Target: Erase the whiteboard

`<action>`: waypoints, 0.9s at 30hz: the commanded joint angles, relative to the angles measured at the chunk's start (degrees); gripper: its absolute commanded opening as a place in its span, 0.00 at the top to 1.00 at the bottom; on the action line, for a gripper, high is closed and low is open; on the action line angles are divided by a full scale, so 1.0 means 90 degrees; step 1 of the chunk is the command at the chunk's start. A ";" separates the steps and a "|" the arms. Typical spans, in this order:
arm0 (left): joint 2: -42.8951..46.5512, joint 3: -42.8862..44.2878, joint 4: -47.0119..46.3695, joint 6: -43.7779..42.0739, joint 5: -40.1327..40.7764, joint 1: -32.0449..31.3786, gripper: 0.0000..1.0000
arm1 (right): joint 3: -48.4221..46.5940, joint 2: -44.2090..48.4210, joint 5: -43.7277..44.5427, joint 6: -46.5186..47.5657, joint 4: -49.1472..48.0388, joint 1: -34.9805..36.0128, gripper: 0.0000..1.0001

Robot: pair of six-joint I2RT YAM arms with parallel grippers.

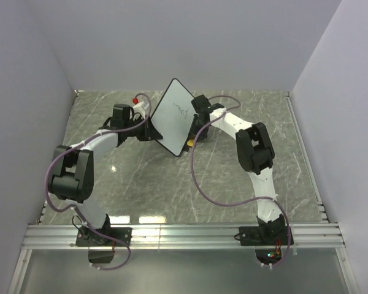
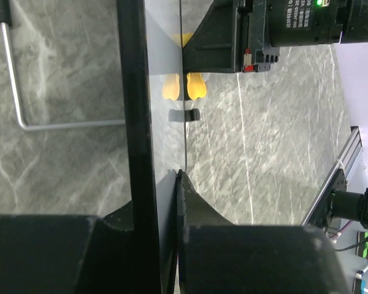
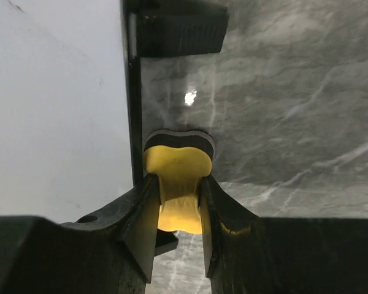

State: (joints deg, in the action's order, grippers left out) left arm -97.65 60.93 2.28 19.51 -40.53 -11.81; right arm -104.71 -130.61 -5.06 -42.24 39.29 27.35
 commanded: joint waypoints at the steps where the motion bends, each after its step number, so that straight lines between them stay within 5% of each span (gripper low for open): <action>1: -0.0029 -0.0422 0.0947 -0.0536 -0.0096 -0.0377 1.00 | 0.0188 0.0204 -0.0383 0.0064 -0.0505 0.0164 1.00; 5: -0.0165 -0.0354 0.1045 -0.0624 -0.0037 -0.0377 0.99 | 0.0579 0.1053 -0.0717 0.0006 -0.1727 0.0154 1.00; 16: -0.0703 0.0300 0.1445 -0.0693 0.0148 -0.0357 1.00 | -0.0759 0.1182 -0.0541 -0.0043 -0.1912 0.0134 1.00; 27: -0.1367 0.1531 0.2636 -0.0702 0.0451 -0.0338 1.00 | -0.2622 -0.0009 -0.1400 -0.0745 -0.2626 0.0066 1.00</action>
State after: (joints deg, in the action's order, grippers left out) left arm -106.04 74.76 14.63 19.16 -40.16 -12.19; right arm -123.11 -128.90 -13.13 -45.47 24.49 27.55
